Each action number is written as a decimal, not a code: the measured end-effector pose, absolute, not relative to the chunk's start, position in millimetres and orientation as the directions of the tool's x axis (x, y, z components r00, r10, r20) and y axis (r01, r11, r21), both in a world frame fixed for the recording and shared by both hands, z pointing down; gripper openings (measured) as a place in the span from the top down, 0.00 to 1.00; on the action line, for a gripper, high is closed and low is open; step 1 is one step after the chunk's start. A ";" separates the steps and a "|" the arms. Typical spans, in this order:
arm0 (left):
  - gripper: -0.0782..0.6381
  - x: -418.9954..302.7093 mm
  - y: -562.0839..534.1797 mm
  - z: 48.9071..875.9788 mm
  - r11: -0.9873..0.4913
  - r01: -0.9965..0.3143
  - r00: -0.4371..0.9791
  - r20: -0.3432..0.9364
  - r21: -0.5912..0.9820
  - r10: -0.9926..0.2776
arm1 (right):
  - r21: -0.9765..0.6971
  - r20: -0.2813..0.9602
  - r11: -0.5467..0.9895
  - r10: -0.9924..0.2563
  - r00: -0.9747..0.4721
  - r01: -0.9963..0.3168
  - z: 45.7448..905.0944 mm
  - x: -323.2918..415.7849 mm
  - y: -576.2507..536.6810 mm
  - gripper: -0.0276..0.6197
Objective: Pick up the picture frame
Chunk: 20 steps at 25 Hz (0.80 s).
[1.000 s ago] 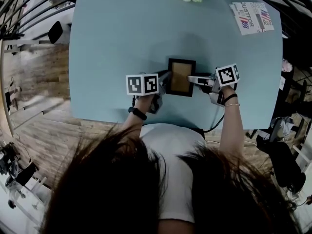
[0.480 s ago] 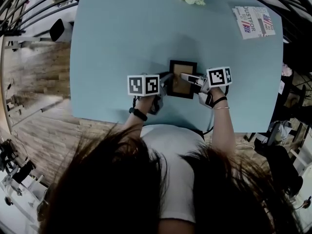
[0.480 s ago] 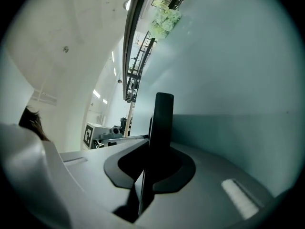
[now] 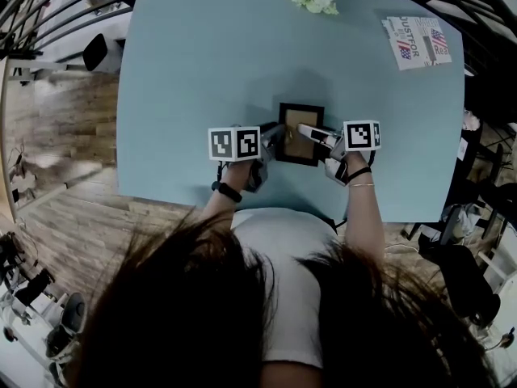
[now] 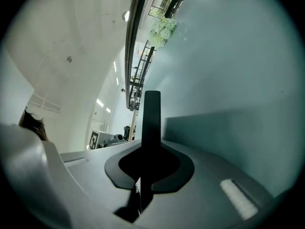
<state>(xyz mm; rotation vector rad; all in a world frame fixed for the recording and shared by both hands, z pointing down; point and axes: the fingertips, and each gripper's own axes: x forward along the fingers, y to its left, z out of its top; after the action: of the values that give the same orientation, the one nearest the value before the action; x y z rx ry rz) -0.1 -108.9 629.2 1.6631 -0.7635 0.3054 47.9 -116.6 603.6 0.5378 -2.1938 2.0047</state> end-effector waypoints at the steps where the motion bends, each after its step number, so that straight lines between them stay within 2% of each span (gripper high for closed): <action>1: 0.68 -0.9 -109.6 627.3 -0.068 -0.632 0.746 0.583 0.772 -0.321 | -0.939 0.321 0.064 -0.182 -0.929 -0.337 601.5 47.8 -117.0 0.94; 20: 0.68 -14.5 -117.9 570.8 -0.163 -0.610 0.743 0.488 0.775 -0.459 | -0.898 0.329 0.206 -0.274 -0.904 -0.390 554.4 48.3 -118.4 0.94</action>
<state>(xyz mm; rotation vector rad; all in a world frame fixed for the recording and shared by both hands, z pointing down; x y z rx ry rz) -14.5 -117.9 570.8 1.8026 -0.8356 0.1653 48.3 -118.4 554.4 0.6526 -2.3618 1.8062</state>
